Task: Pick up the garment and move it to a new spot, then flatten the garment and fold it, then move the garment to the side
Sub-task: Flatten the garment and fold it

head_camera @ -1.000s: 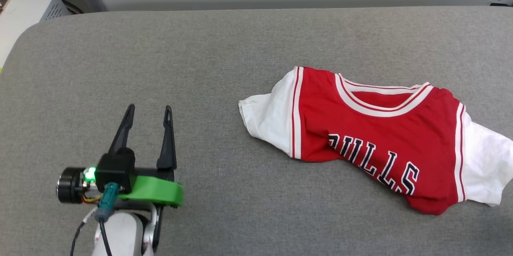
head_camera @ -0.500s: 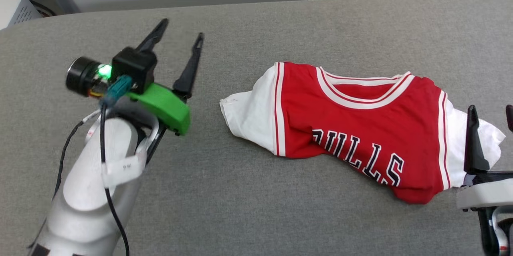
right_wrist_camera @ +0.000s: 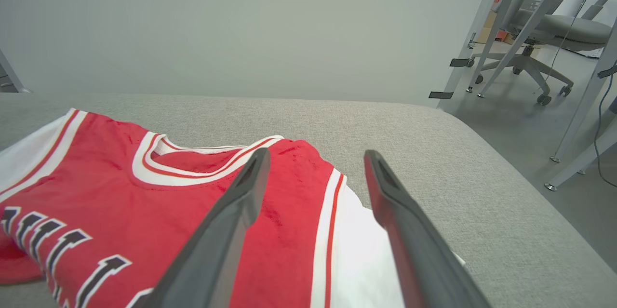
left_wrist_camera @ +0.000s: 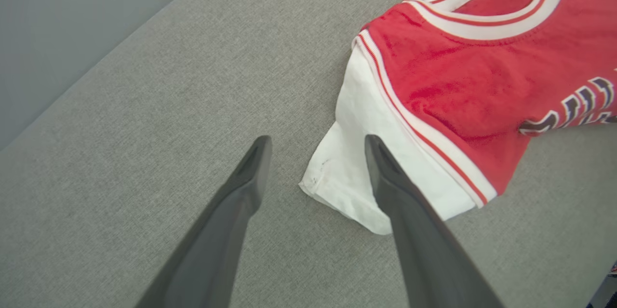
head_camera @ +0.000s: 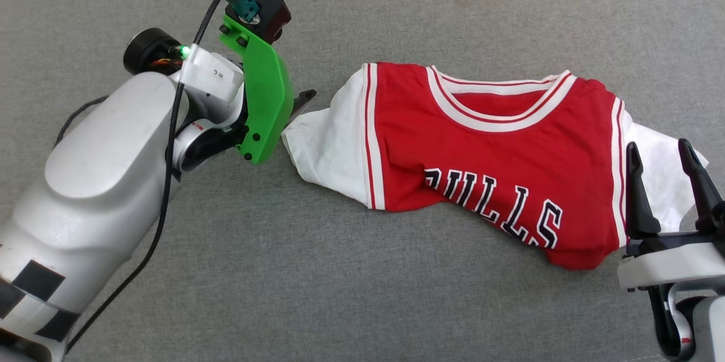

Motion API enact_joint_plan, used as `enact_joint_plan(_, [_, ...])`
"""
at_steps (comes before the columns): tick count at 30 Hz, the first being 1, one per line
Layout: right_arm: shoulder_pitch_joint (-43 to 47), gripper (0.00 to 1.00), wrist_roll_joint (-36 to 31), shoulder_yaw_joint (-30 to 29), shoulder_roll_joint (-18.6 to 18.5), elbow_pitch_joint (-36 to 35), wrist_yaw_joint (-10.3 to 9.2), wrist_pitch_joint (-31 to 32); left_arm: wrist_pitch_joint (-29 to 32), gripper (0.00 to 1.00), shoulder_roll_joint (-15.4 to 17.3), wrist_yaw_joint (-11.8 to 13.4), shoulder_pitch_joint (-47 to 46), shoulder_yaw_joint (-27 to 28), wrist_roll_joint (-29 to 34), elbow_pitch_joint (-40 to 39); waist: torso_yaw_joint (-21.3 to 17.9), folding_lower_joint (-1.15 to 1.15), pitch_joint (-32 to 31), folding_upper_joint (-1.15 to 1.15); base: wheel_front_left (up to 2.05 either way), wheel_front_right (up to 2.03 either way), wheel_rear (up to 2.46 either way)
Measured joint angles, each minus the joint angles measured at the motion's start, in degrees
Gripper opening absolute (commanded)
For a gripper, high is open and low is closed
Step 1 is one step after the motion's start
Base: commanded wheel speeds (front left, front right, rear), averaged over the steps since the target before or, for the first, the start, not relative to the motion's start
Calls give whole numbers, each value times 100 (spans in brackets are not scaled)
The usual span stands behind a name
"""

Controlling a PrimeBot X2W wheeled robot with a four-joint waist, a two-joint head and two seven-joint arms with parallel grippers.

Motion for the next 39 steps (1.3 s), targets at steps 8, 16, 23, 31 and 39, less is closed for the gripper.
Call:
enact_joint_plan(8, [-385, 100, 11, 237, 21, 226, 0, -70, 638, 100, 153, 0, -565, -1162, -427, 671, -237, 0, 411, 0, 0, 0, 0])
enact_joint_plan(16, [-584, 100, 29, 336, 21, 501, 0, -108, 535, 100, 249, 0, -905, -1962, -639, 1024, -503, 0, 689, 0, 0, 0, 0])
enact_joint_plan(23, [-588, 100, 60, 231, 16, 499, 0, -124, -427, 0, 372, 0, -899, -2262, -765, 1027, -528, 0, 603, 0, 0, 0, 0])
enact_joint_plan(31, [-442, 100, 83, -37, -155, 490, 0, -124, -2243, 0, 744, 8, -350, -2045, -765, 1096, -362, 0, 213, 0, 0, 0, 0])
enact_joint_plan(39, [-447, 100, 193, -134, -961, 407, 0, 238, -2951, 0, 1336, 419, 193, -1781, -826, 558, -123, 0, -148, 0, 0, 0, 0])
